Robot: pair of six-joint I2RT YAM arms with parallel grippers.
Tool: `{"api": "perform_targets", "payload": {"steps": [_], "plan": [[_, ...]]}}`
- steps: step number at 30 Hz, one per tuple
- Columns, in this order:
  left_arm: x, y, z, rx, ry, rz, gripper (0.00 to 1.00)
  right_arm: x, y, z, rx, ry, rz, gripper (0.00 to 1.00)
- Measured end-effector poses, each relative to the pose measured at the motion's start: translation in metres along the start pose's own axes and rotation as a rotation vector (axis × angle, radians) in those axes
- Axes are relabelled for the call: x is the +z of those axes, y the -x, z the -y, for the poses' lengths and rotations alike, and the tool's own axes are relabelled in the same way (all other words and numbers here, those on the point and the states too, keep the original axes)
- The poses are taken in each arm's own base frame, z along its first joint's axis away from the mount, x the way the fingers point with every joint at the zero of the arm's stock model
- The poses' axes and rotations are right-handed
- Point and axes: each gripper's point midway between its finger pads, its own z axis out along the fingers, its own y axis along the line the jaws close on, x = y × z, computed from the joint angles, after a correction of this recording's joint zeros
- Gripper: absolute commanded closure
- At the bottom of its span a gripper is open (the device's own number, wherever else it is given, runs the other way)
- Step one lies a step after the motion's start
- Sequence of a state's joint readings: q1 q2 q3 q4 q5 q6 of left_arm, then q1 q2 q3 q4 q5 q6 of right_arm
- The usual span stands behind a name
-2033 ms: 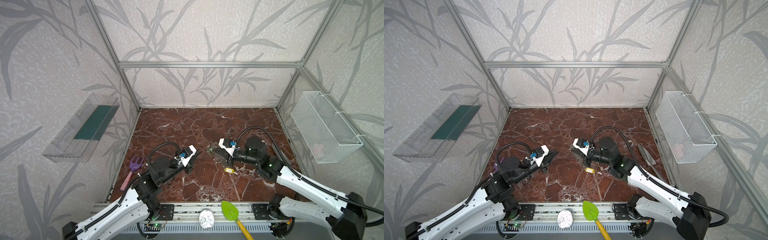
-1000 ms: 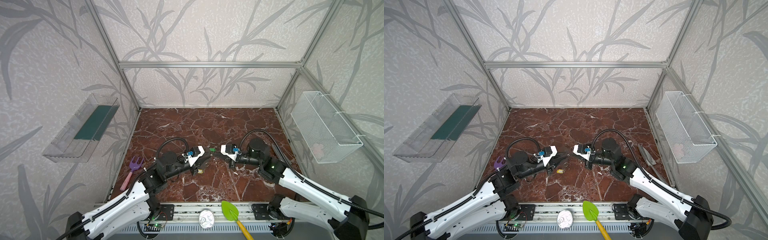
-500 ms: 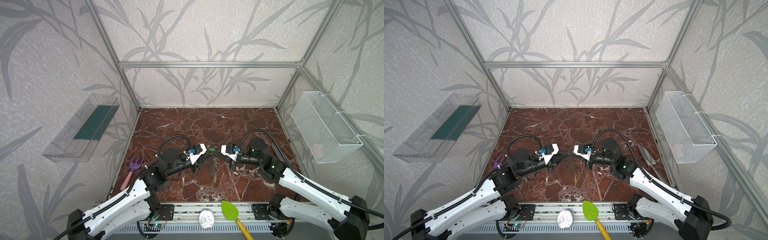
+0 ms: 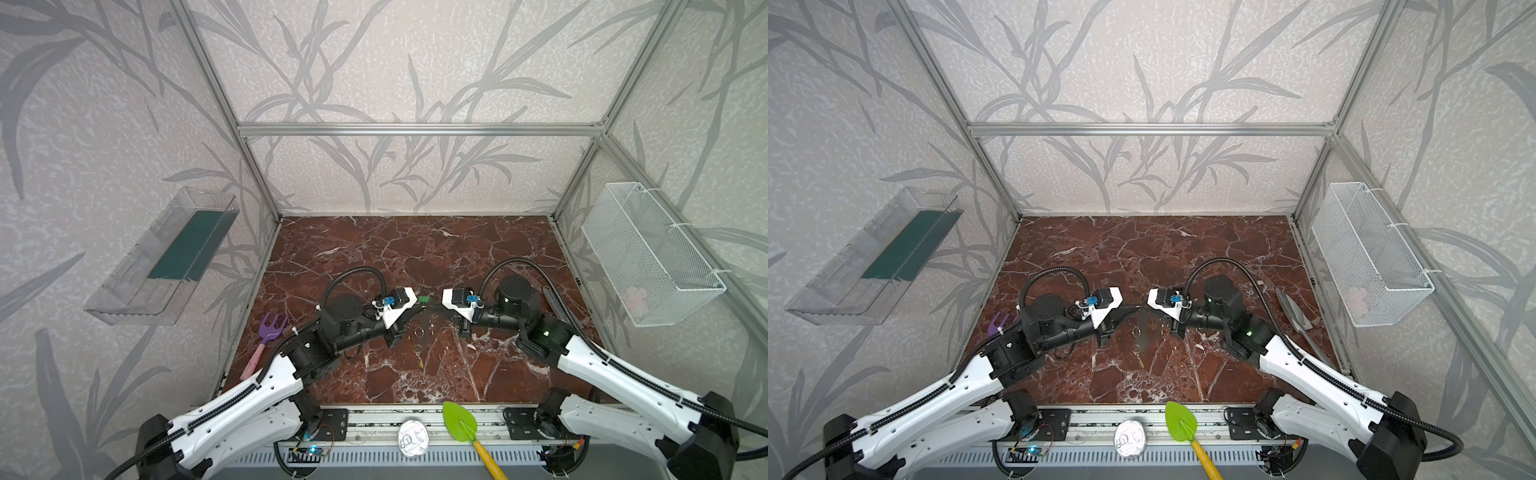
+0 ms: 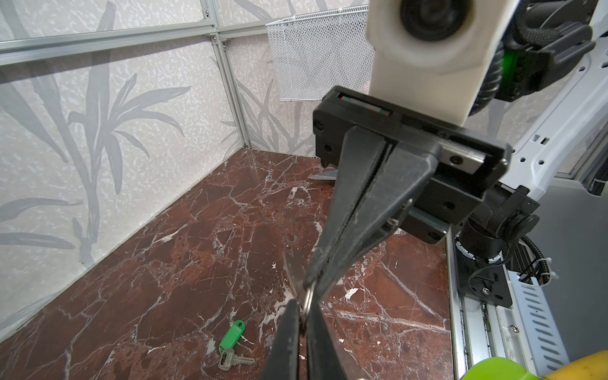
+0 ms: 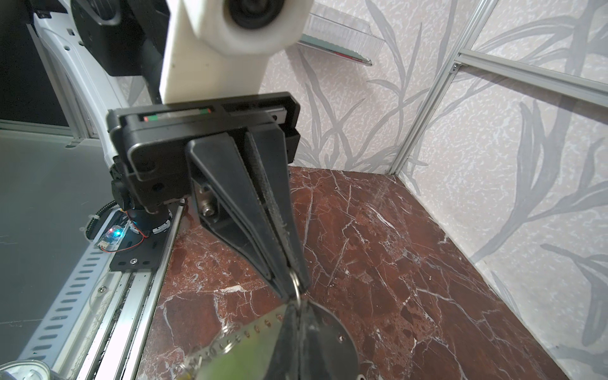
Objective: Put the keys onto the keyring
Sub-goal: 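Hold the split ring with the right gripper while the left gripper holds the plate, then open the right gripper off the ring and move it over the green-tagged key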
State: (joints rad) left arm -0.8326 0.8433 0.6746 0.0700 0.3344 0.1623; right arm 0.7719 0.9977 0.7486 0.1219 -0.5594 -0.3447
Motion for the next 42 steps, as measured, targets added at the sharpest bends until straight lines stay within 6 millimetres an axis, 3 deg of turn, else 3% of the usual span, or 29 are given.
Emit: {"api": "perform_targets", "payload": {"steps": [3,7,11,15,25,35,42], "plan": [[0.0,-0.001,0.0,0.002,0.002,-0.002,1.0,0.0,0.0,0.001,0.001,-0.005,-0.002,1.0],[0.0,-0.001,-0.006,0.002,0.041,-0.007,1.0,0.0,-0.002,0.007,0.012,-0.045,-0.015,0.8],[-0.002,0.0,-0.023,0.003,0.145,-0.006,1.0,-0.002,-0.004,0.021,0.027,-0.125,-0.031,0.7],[-0.005,-0.002,-0.039,0.001,0.242,-0.012,1.0,-0.008,-0.007,0.034,0.049,-0.215,-0.046,0.67],[0.001,-0.018,-0.052,0.002,0.367,-0.08,1.0,-0.01,-0.022,0.053,0.152,-0.335,-0.088,0.65],[-0.003,-0.031,-0.074,-0.034,0.562,-0.131,1.0,0.001,-0.064,0.064,0.333,-0.404,-0.182,0.65],[-0.018,-0.025,-0.088,-0.075,0.666,-0.098,1.0,0.011,-0.13,0.058,0.485,-0.44,-0.327,0.67]]}}
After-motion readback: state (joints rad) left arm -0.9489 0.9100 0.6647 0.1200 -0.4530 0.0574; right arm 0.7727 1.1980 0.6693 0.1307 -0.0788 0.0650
